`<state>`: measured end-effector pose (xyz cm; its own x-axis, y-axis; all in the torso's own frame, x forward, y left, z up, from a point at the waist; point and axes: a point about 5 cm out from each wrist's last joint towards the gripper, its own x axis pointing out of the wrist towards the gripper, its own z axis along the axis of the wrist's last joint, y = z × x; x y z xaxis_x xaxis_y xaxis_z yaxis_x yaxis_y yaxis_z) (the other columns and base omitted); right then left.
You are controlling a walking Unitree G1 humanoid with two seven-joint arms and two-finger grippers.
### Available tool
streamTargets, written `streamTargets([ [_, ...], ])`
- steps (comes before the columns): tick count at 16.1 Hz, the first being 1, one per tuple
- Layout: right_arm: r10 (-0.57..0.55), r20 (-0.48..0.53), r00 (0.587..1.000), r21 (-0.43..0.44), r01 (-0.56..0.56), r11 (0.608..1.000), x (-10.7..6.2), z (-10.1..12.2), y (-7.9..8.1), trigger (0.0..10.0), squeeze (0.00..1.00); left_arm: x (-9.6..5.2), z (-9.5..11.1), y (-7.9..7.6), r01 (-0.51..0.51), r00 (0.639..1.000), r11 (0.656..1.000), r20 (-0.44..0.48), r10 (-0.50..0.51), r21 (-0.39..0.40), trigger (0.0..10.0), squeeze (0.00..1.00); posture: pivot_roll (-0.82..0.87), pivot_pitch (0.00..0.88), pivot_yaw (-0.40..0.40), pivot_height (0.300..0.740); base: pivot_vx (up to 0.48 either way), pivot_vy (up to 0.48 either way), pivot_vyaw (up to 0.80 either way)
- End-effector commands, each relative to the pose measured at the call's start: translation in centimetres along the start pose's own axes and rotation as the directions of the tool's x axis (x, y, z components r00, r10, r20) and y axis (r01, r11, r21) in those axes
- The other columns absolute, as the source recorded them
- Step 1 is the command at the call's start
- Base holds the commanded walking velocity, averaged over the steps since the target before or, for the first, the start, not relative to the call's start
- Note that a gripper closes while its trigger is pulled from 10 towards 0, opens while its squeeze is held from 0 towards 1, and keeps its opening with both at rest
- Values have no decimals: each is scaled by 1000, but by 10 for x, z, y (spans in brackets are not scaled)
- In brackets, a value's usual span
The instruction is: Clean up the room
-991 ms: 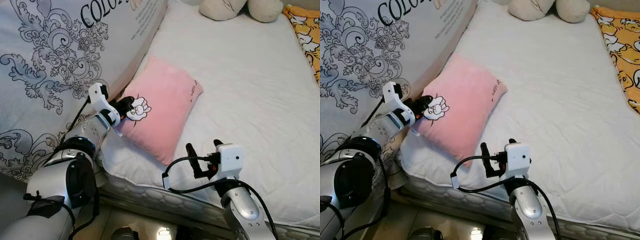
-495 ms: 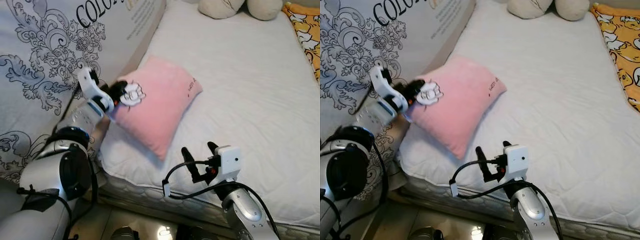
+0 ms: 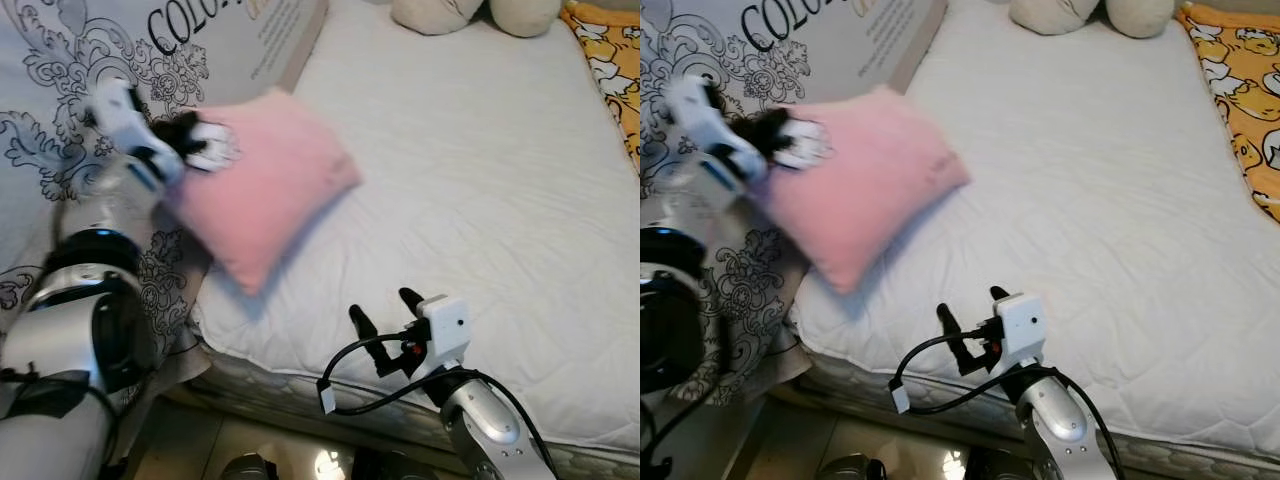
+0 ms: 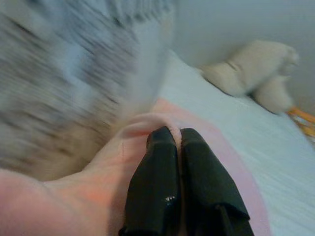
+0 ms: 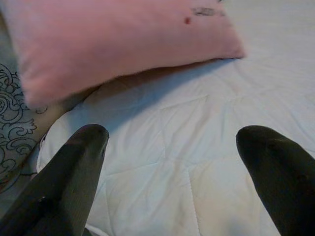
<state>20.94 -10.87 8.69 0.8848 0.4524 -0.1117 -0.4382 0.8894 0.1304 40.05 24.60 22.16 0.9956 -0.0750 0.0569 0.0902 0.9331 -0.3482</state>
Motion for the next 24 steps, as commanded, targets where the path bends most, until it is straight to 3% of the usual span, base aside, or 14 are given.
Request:
streamTargets([
  [1, 8, -6, 1000, 1, -8, 1000, -1, -2, 1, 10000, 0, -3, 16, 6, -45, 996, 996, 81, 38, 79, 0, 0, -24, 115, 40, 740, 0, 0, 0],
  [3, 5, -9, 1000, -4, -5, 1000, -1, -3, 0, 10000, 0, -16, 1, 11, -144, 984, 957, 137, 112, 250, 0, 0, -23, 115, 40, 740, 0, 0, 0],
  [5, 5, -12, 1000, -4, -5, 1000, -1, -4, 0, 10000, 0, -44, -38, 16, -319, 946, 881, 169, 276, 348, 0, 0, -21, 110, 37, 740, 0, 0, 0],
  [6, 6, -12, 1000, -3, -6, 1000, -1, -4, 1, 10000, 0, -50, -48, 15, -337, 941, 870, 165, 296, 360, 0, 0, -21, 110, 37, 740, 0, 0, 0],
  [8, 9, -18, 1000, -6, -9, 1000, -1, -6, 0, 10000, 0, -72, -102, -7, -282, 955, 881, 24, 296, 380, 0, 0, -20, 105, 34, 740, 0, 0, 0],
  [10, 11, -20, 1000, -8, -11, 1000, -1, -6, 0, 10000, 0, -83, -128, -25, -223, 963, 907, -61, 261, 357, 0, 0, -21, 101, 33, 740, 0, 0, 0],
  [12, 12, -21, 1000, -11, -12, 1000, 0, -6, -1, 10000, 0, -88, -138, -48, -153, 974, 939, -114, 196, 306, 0, 0, -25, 99, 34, 740, 0, 0, 0],
  [13, 11, -22, 1000, -12, -12, 1000, 0, -6, -1, 10000, 0, -89, -139, -56, -131, 976, 955, -136, 172, 267, 0, 0, -25, 99, 35, 740, 0, 0, 0],
  [14, 11, -21, 1000, -11, -11, 1000, -1, -6, -1, 10000, 0, -93, -142, -67, -145, 964, 975, -199, 178, 168, 0, 0, -24, 98, 39, 740, 0, 0, 0],
  [17, 11, -21, 1000, -9, -11, 1000, 0, -6, -1, 10000, 0, -88, -147, -74, -228, 920, 974, -328, 214, -4, 0, 0, -21, 97, 39, 740, 0, 0, 0],
  [20, 13, -20, 1000, -9, -14, 1000, 1, -6, 0, 10000, 0, -77, -136, -69, -220, 927, 975, -309, 215, 19, 0, 0, -23, 96, 39, 740, 0, 0, 0],
  [21, 13, -22, 1000, -9, -14, 1000, 1, -7, 0, 10000, 0, -73, -132, -63, -226, 924, 972, -302, 233, 59, 4000, 0, -24, 96, 38, 740, 0, 0, 0],
  [22, 13, -23, 1000, -10, -13, 1000, 0, -7, 0, 10000, 0, -70, -127, -59, -231, 924, 969, -292, 247, 89, 9804, 0, -24, 96, 38, 740, 0, 0, 0],
  [24, 12, -23, 1000, -9, -12, 1000, -1, -7, -1, 10000, 0, -66, -120, -55, -243, 925, 963, -272, 267, 117, 10000, 0, -24, 95, 37, 740, 0, 0, 0],
])
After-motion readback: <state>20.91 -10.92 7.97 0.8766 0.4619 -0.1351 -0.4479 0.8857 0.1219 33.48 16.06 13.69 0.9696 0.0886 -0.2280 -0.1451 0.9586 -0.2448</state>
